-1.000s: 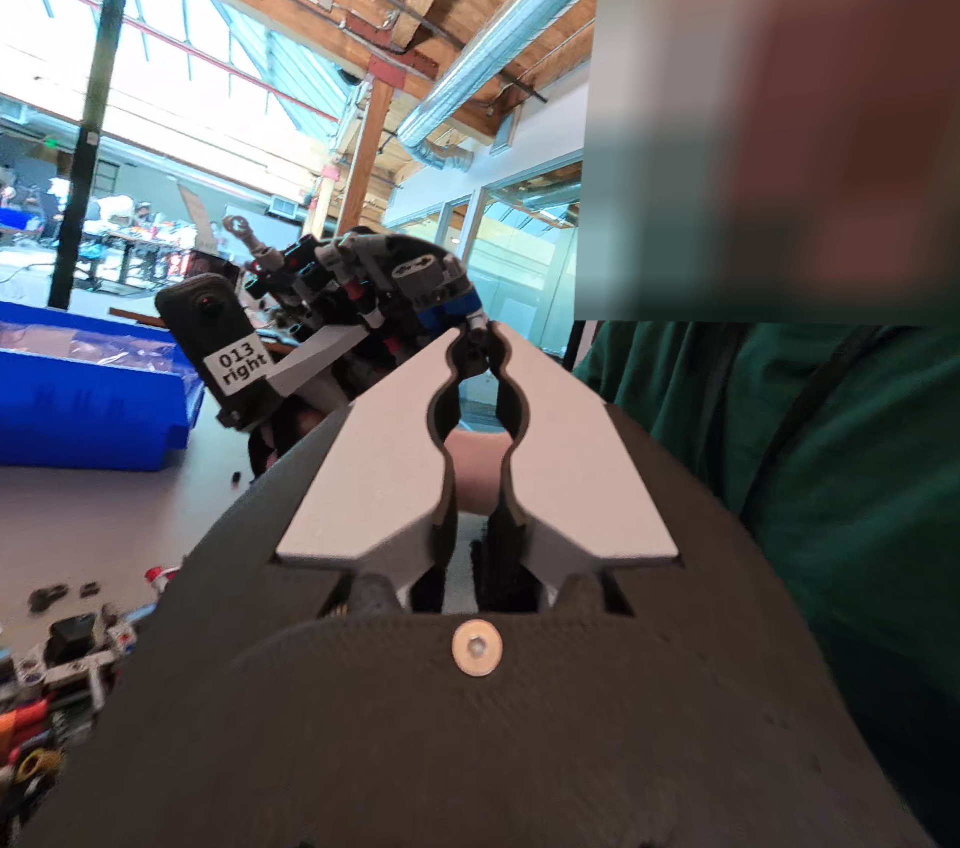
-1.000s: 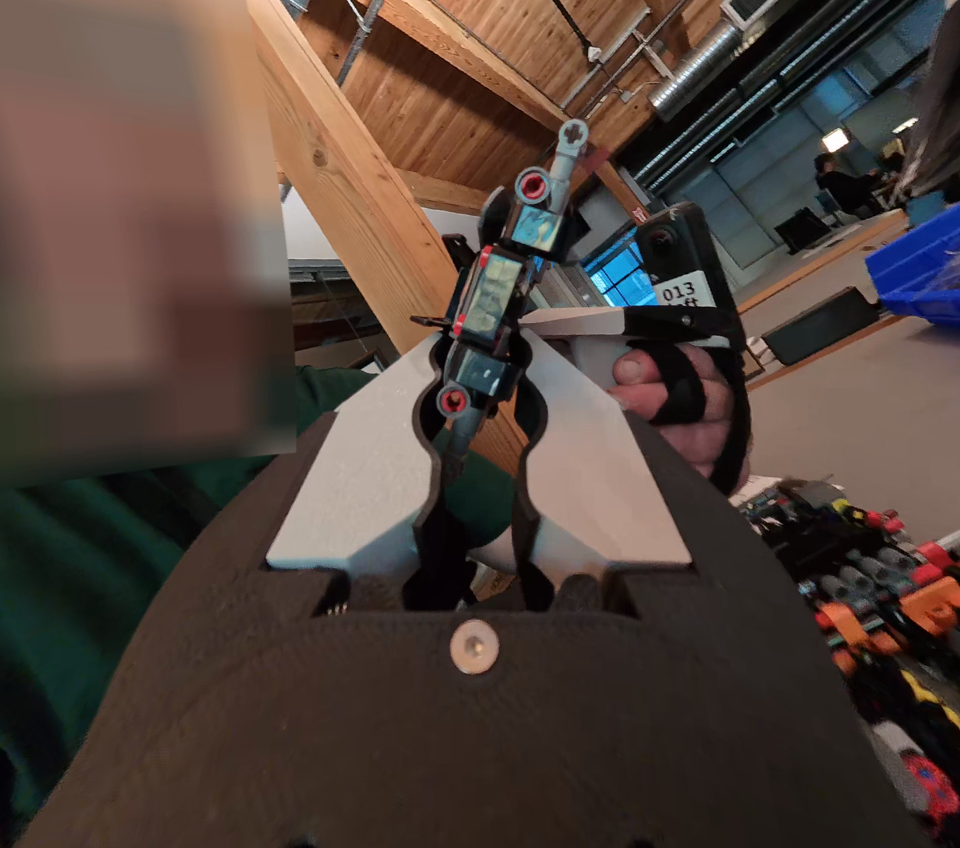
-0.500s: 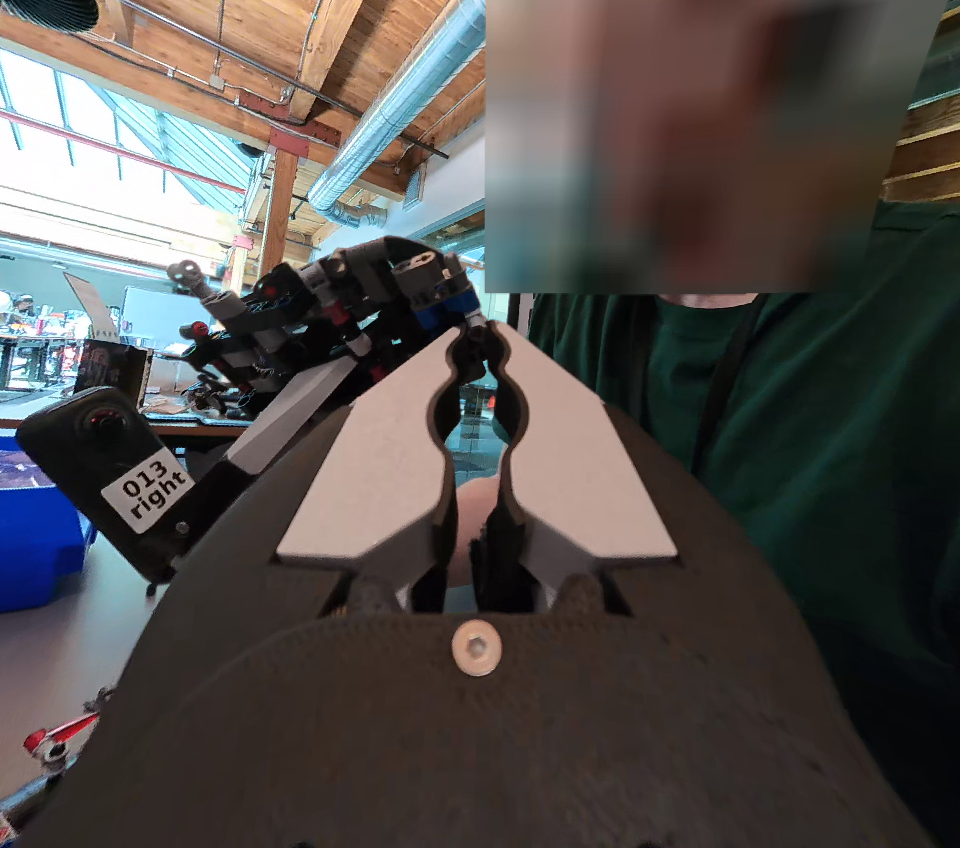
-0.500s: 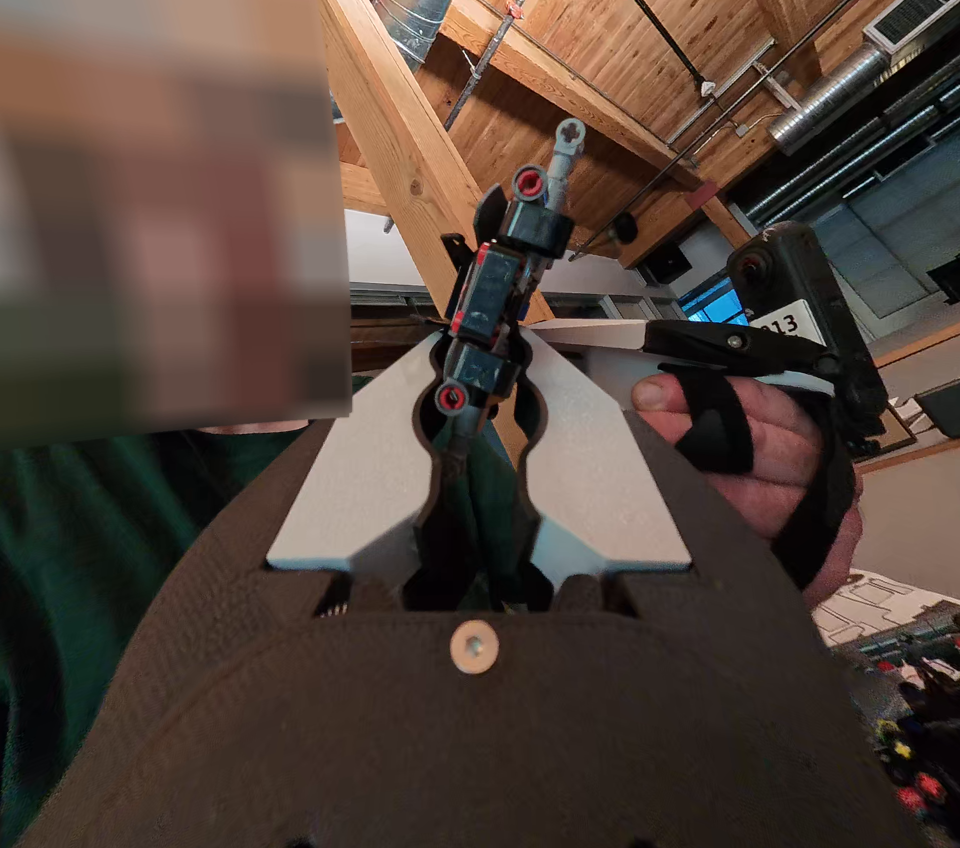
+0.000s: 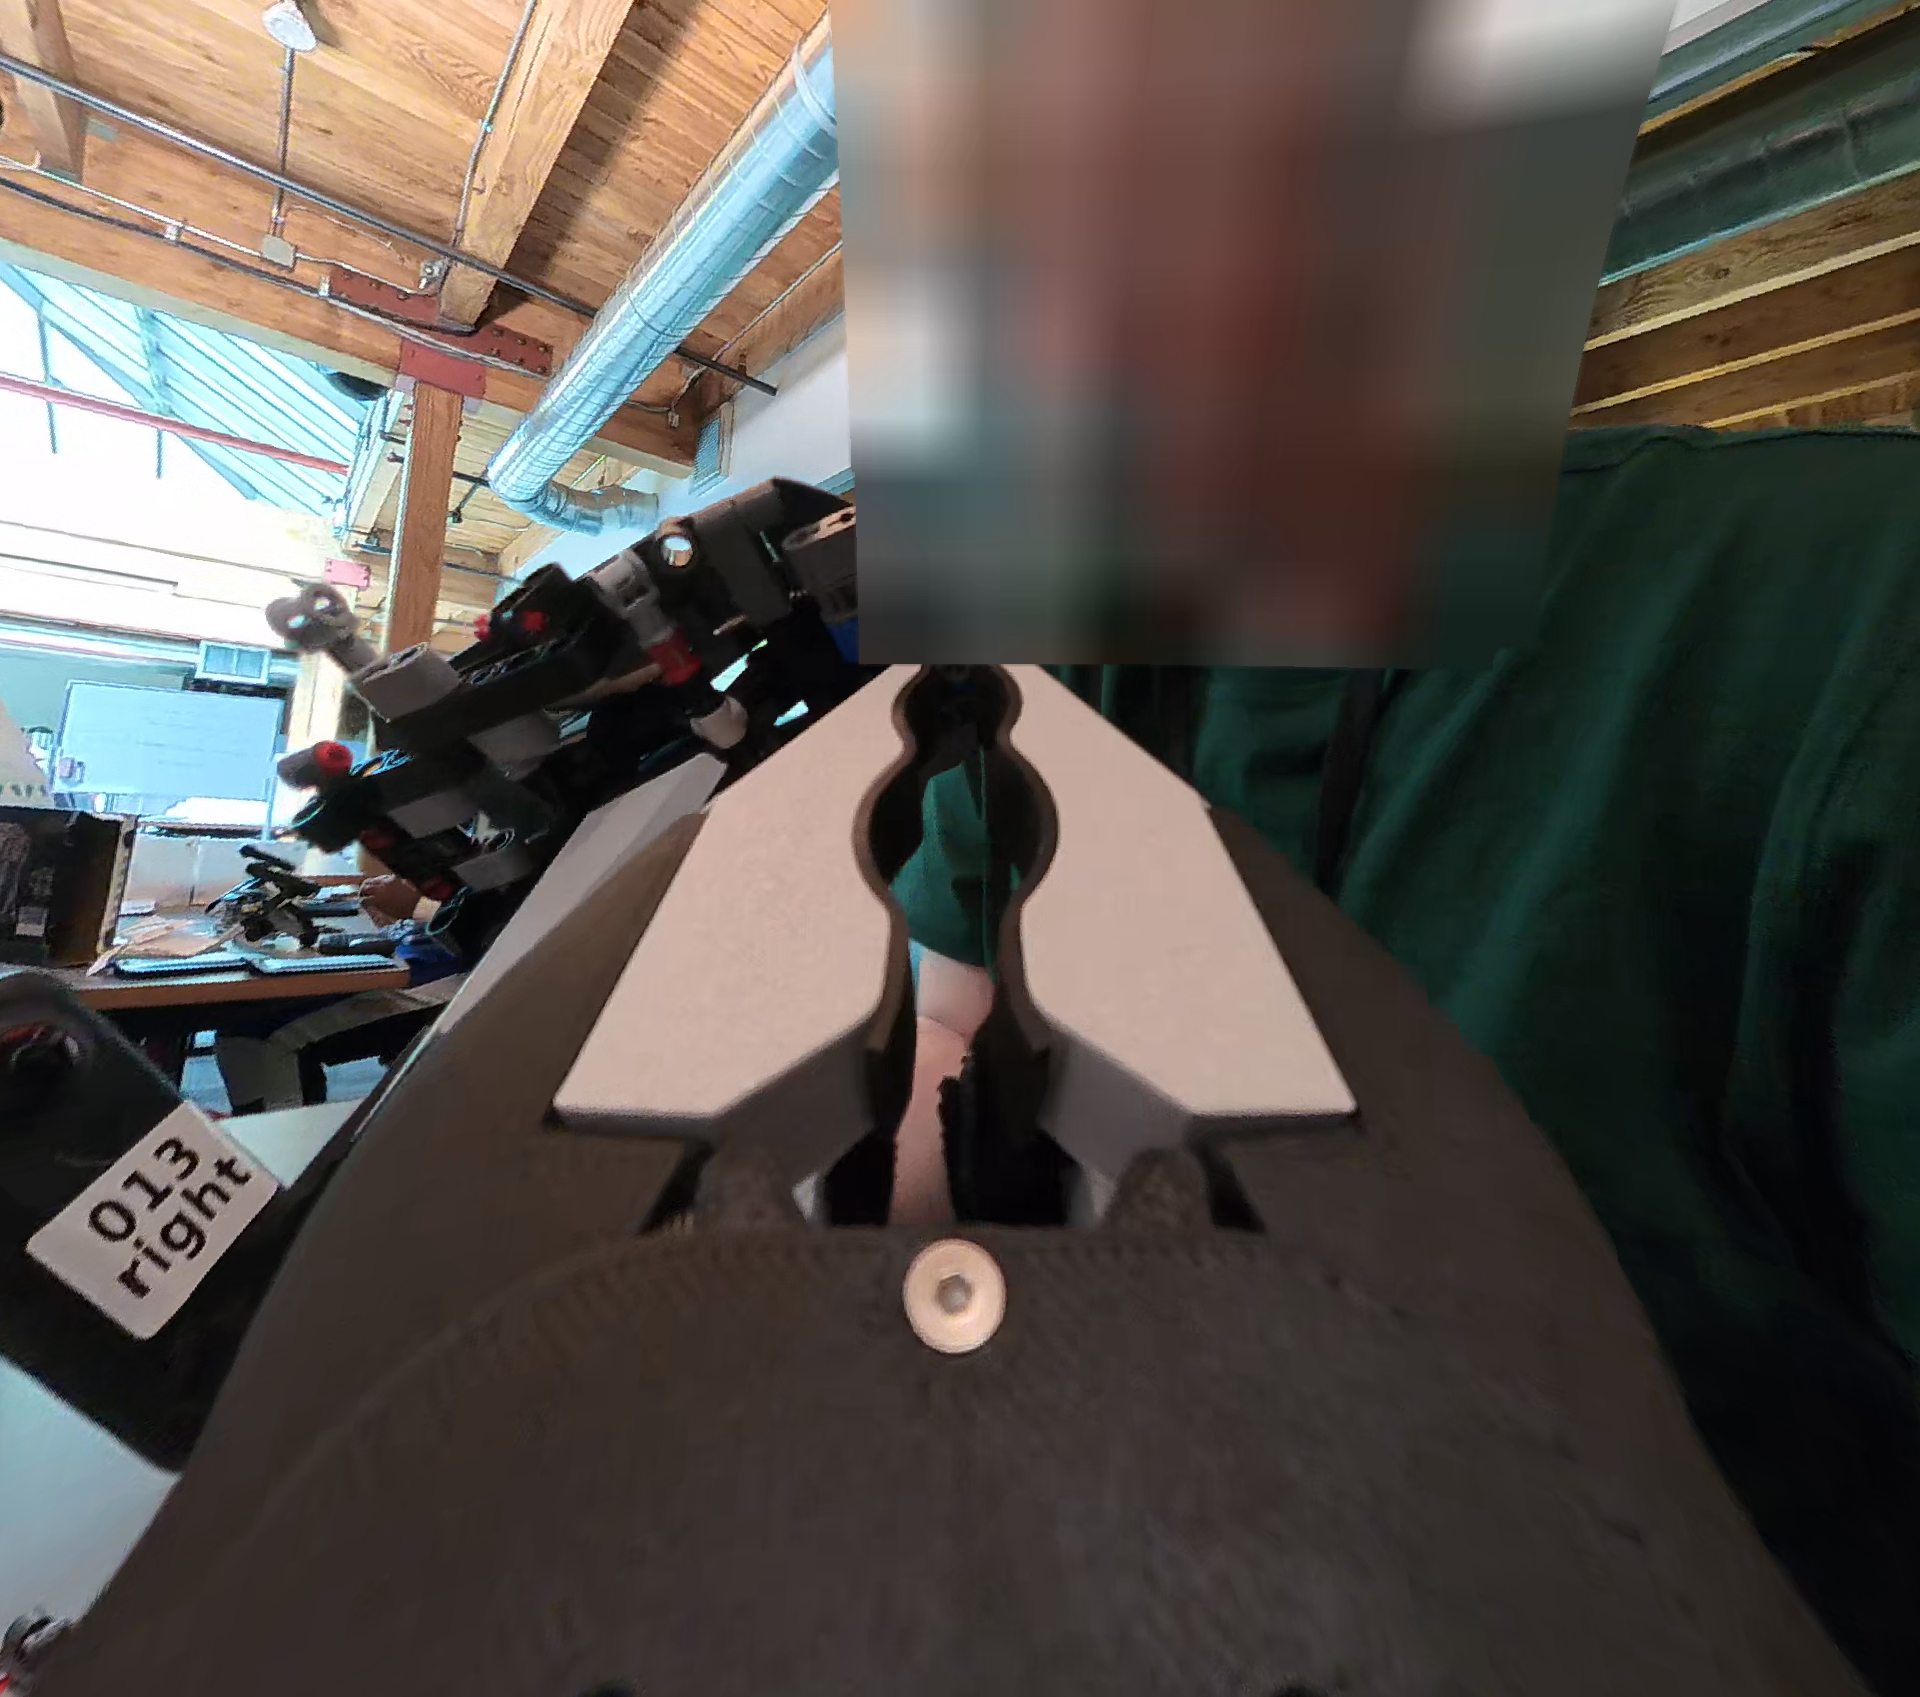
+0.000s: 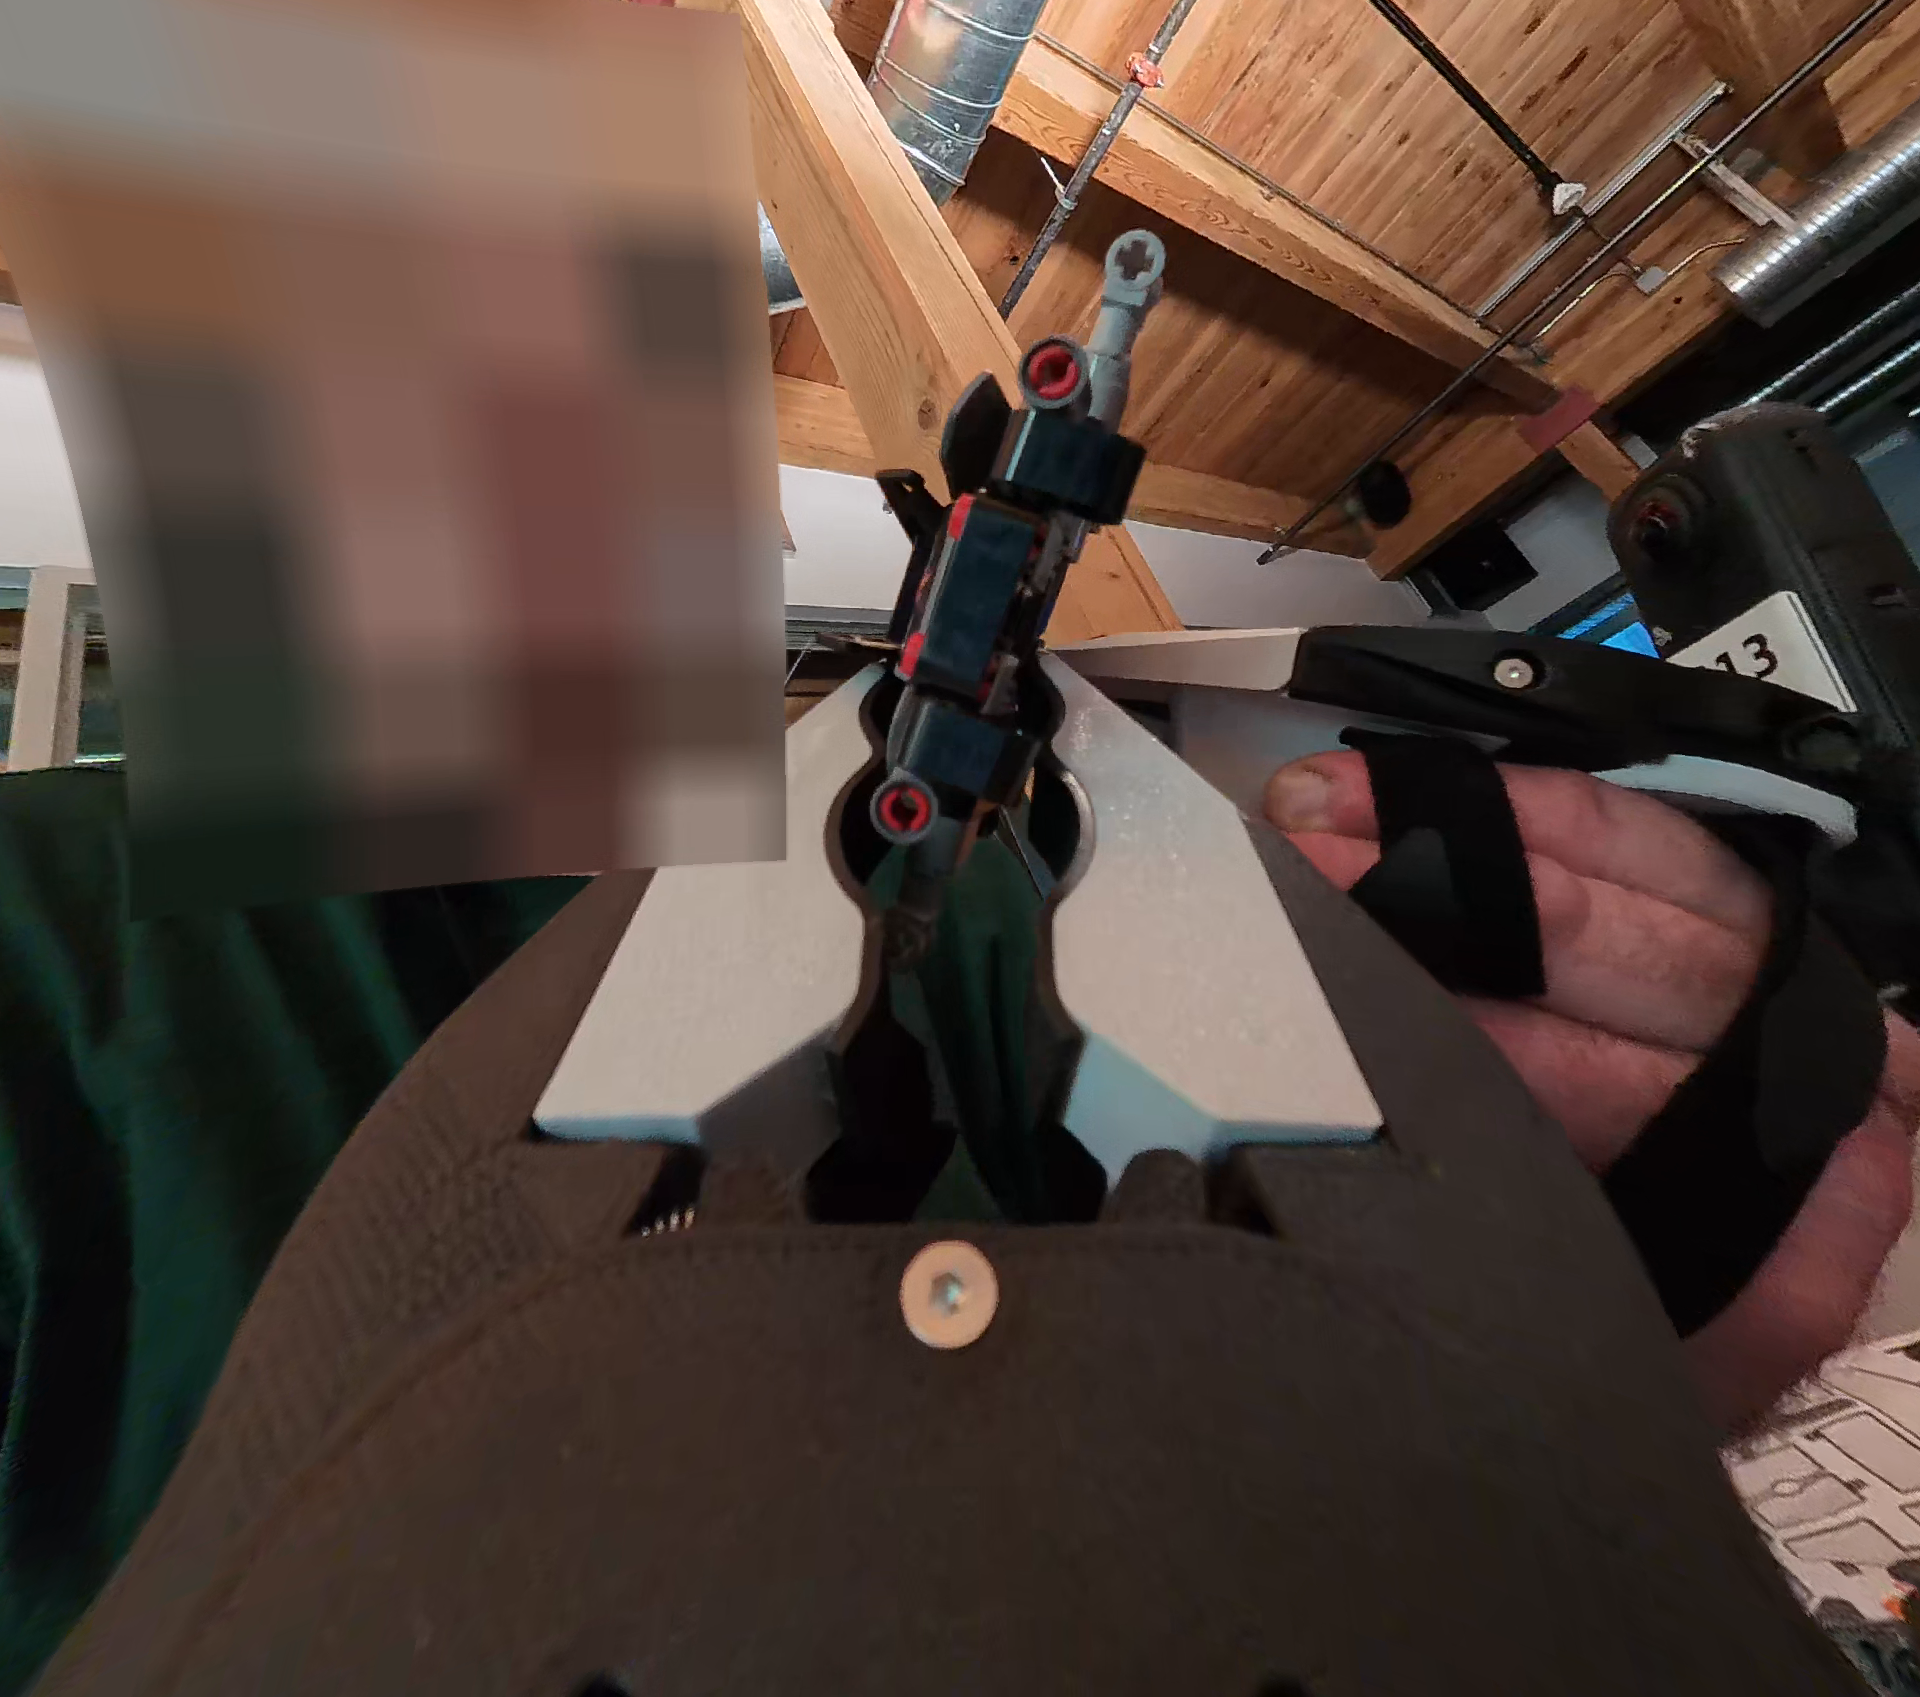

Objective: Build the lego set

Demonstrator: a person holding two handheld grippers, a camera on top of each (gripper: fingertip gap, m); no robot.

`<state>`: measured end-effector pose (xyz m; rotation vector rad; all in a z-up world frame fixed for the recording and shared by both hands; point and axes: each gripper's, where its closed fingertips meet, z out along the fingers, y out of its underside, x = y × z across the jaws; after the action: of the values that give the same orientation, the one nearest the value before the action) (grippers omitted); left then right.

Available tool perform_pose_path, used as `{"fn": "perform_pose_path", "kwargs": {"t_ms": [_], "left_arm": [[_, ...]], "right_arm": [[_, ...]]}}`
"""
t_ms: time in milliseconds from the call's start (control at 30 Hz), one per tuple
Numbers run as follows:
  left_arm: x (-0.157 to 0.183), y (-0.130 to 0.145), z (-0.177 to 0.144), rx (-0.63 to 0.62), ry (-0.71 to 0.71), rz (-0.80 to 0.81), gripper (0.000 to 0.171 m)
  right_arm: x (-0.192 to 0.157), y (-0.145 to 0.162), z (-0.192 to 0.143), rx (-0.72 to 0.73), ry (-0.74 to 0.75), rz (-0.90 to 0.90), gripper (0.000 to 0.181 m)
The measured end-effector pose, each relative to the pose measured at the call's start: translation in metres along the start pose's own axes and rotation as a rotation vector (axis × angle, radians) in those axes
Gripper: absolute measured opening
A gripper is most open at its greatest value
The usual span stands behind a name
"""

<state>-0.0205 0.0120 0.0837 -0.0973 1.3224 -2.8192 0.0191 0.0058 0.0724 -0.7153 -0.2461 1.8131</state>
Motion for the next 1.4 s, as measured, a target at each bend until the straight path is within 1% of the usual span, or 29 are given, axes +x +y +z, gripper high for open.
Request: {"fn": "perform_pose_path", "kwargs": {"t_ms": [67, 167, 267, 333, 367, 400, 433, 533, 633, 700, 733, 800, 867, 900, 1000, 1067, 1167, 1200, 1267, 1400], "left_arm": [[0.002, -0.001, 0.000, 0.011, 0.018, -0.002, 0.004], [0.000, -0.003, -0.003, 0.031, 0.008, -0.007, 0.004], [-0.014, -0.006, -0.013, 0.016, -0.094, 0.008, 0.004], [-0.029, -0.009, -0.024, -0.008, -0.207, 0.007, 0.008], [-0.034, -0.012, -0.031, -0.006, -0.250, 0.015, 0.016], [-0.041, -0.015, -0.039, -0.016, -0.304, 0.019, 0.018], [-0.051, -0.013, -0.049, -0.056, -0.387, 0.025, 0.019], [-0.068, -0.012, -0.074, -0.157, -0.575, 0.071, 0.020], [-0.077, -0.013, -0.090, -0.222, -0.687, 0.076, 0.023], [-0.087, -0.005, -0.107, -0.337, -0.807, 0.072, 0.025], [-0.090, -0.001, -0.114, -0.381, -0.850, 0.084, 0.023], [-0.098, 0.007, -0.129, -0.444, -0.934, 0.052, 0.022], [-0.102, 0.015, -0.133, -0.486, -0.949, 0.052, 0.021], [-0.105, 0.021, -0.136, -0.516, -0.963, 0.046, 0.021], [-0.113, 0.041, -0.145, -0.610, -1.008, 0.014, 0.020], [-0.118, 0.051, -0.148, -0.636, -1.022, -0.021, 0.021], [-0.122, 0.064, -0.153, -0.666, -1.027, -0.062, 0.021], [-0.123, 0.066, -0.155, -0.674, -1.037, -0.071, 0.021], [-0.124, 0.068, -0.155, -0.685, -1.041, -0.070, 0.022], [-0.124, 0.068, -0.156, -0.704, -1.053, -0.059, 0.022]], "right_arm": [[0.000, 0.001, 0.002, 0.006, -0.019, 0.009, 0.020], [0.001, -0.003, 0.000, 0.024, -0.018, 0.016, 0.020], [0.004, -0.013, -0.011, 0.023, 0.072, -0.029, 0.020], [0.007, -0.024, -0.021, 0.022, 0.165, -0.059, 0.020], [0.009, -0.027, -0.027, 0.002, 0.220, -0.072, 0.019], [0.012, -0.029, -0.035, -0.020, 0.283, -0.070, 0.019], [0.016, -0.033, -0.044, -0.026, 0.346, -0.064, 0.019], [0.023, -0.044, -0.072, -0.037, 0.522, -0.049, 0.019], [0.030, -0.050, -0.105, -0.071, 0.729, -0.019, 0.019], [0.038, -0.049, -0.131, -0.107, 0.876, 0.027, 0.020], [0.041, -0.046, -0.141, -0.126, 0.919, 0.062, 0.020], [0.045, -0.039, -0.151, -0.159, 0.966, 0.112, 0.020], [0.055, -0.032, -0.166, -0.211, 1.054, 0.140, 0.020], [0.058, -0.033, -0.172, -0.211, 1.080, 0.147, 0.019], [0.065, -0.031, -0.177, -0.210, 1.091, 0.197, 0.019], [0.070, -0.022, -0.177, -0.251, 1.106, 0.225, 0.020], [0.080, -0.016, -0.180, -0.263, 1.128, 0.245, 0.019], [0.082, -0.014, -0.180, -0.265, 1.124, 0.252, 0.019], [0.087, -0.009, -0.189, -0.280, 1.165, 0.256, 0.019], [0.088, -0.010, -0.193, -0.254, 1.160, 0.271, 0.019]]}}
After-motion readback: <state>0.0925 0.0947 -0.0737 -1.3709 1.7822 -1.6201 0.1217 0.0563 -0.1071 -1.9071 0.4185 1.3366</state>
